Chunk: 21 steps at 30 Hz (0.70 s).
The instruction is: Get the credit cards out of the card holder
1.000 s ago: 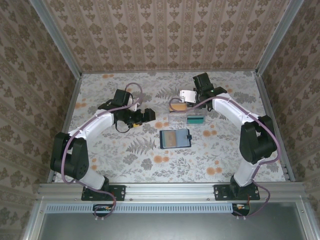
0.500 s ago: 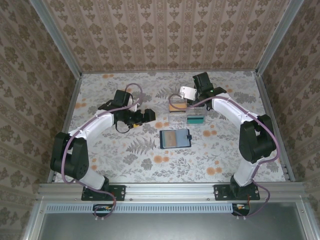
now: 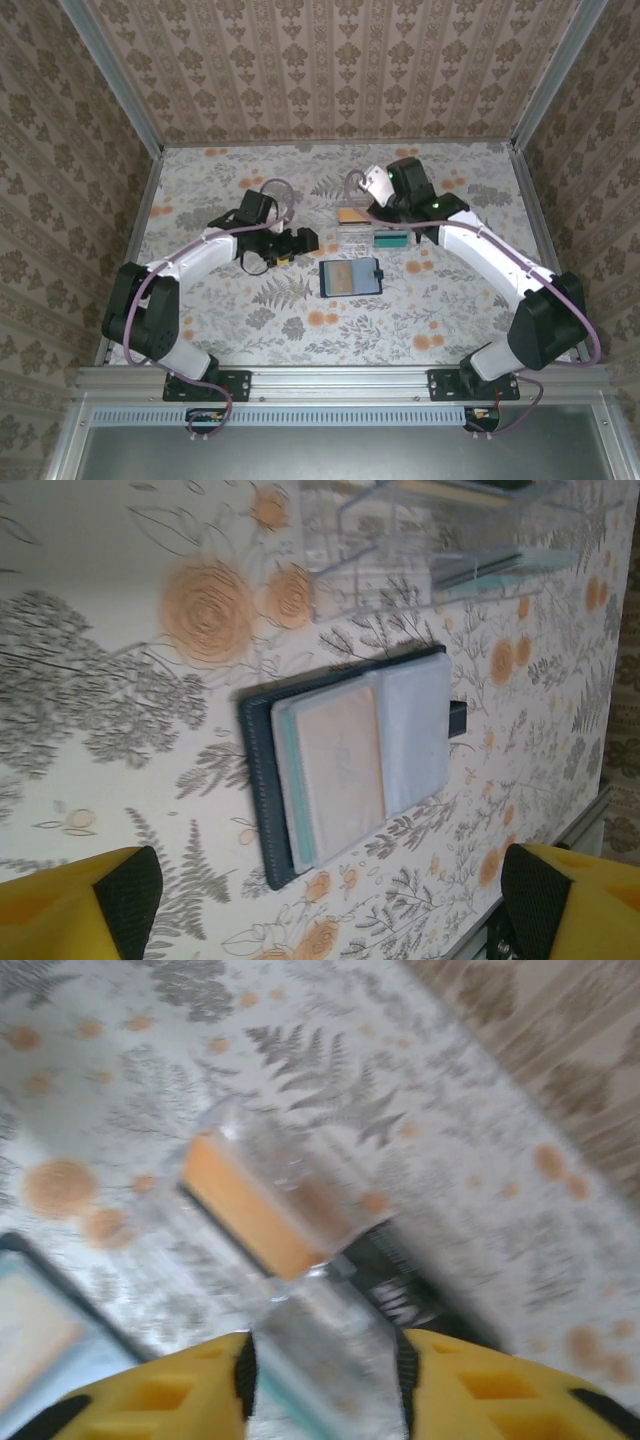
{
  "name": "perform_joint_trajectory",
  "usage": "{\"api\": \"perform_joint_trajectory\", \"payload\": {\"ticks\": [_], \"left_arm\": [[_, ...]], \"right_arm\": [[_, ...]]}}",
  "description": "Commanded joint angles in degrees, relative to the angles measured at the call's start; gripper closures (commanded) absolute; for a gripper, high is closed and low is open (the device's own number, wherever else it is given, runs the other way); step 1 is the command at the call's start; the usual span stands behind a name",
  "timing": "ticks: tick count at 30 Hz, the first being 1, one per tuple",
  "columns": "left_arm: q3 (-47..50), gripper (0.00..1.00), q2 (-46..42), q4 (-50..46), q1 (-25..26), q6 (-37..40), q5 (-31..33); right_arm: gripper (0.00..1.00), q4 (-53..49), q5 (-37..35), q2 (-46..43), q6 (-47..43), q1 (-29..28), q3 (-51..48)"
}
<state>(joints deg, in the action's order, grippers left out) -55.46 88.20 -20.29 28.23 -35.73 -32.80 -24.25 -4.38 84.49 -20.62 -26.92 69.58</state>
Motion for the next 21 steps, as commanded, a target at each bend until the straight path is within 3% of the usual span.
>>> {"api": "perform_joint_trajectory", "payload": {"ticks": [1,11,21], "left_arm": [[1.0,0.1,1.8,2.0,2.1,-3.1,1.2],[-0.5,0.14,6.3,2.2,5.9,-4.0,1.2],[-2.1,0.21,9.8,4.5,7.8,-4.4,-2.0]], "right_arm": [[0.59,-3.7,1.8,-1.5,15.5,-2.2,-5.4],[0.59,0.2,2.3,-1.3,39.3,-7.6,-18.5],[0.62,4.9,2.8,3.1,47.9,-7.9,-24.4]]}}
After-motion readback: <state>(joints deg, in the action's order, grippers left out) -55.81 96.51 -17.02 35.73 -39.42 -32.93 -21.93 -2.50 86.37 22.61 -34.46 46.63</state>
